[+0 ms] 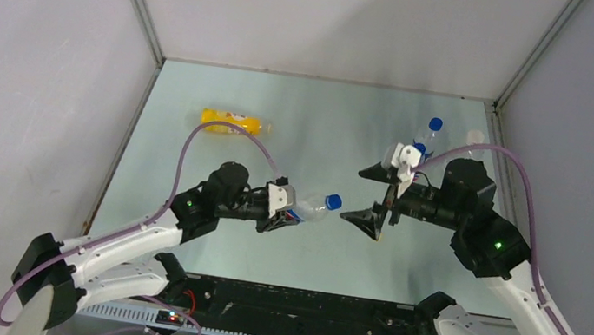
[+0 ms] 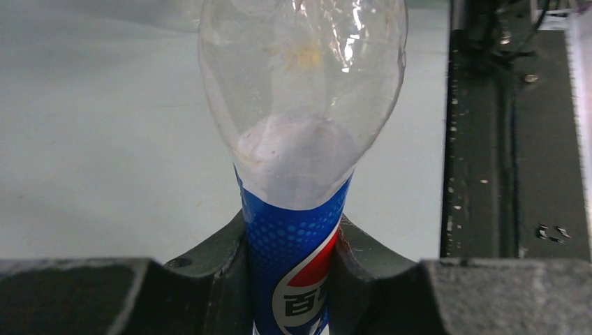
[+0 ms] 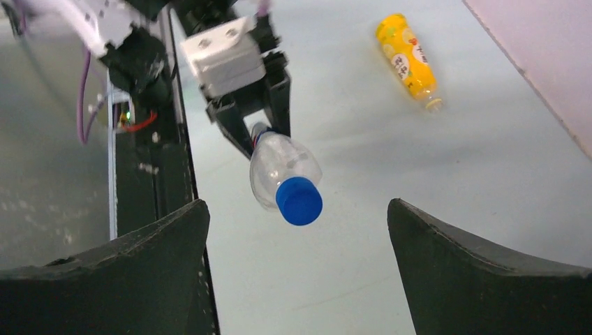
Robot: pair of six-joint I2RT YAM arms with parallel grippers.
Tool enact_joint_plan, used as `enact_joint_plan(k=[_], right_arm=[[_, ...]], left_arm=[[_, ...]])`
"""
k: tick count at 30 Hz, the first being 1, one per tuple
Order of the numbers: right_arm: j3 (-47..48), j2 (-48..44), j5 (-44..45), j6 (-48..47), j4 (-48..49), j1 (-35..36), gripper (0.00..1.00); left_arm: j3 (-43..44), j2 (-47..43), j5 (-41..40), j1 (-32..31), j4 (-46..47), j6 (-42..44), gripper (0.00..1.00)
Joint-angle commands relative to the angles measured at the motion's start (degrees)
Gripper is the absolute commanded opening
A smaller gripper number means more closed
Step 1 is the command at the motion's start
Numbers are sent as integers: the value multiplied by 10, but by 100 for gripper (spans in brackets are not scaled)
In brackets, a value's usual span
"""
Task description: Screw on the bottle caps
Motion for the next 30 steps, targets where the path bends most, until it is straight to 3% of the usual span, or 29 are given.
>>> enact_joint_plan(k=[1, 7, 10, 11, 12, 13, 30], right_arm=[[9, -10, -66, -154, -66, -3, 99], [10, -9, -88, -203, -90, 2, 94], [10, -4, -94, -230, -107, 8, 80], [10, -2, -96, -232, -108, 11, 72], [10, 0, -96, -233, -108, 12, 59], [10, 2, -95, -232, -107, 16, 54], [10, 34, -78, -242, -103, 47, 51]], left_arm=[[57, 23, 139, 13, -59, 13, 4], [79, 31, 170, 15, -91, 27, 4], [85, 31, 174, 15, -93, 27, 4], [86, 32, 176, 15, -94, 27, 4], [88, 32, 177, 15, -96, 28, 4], [90, 32, 178, 15, -96, 28, 4], [111, 38, 183, 15, -112, 36, 5]])
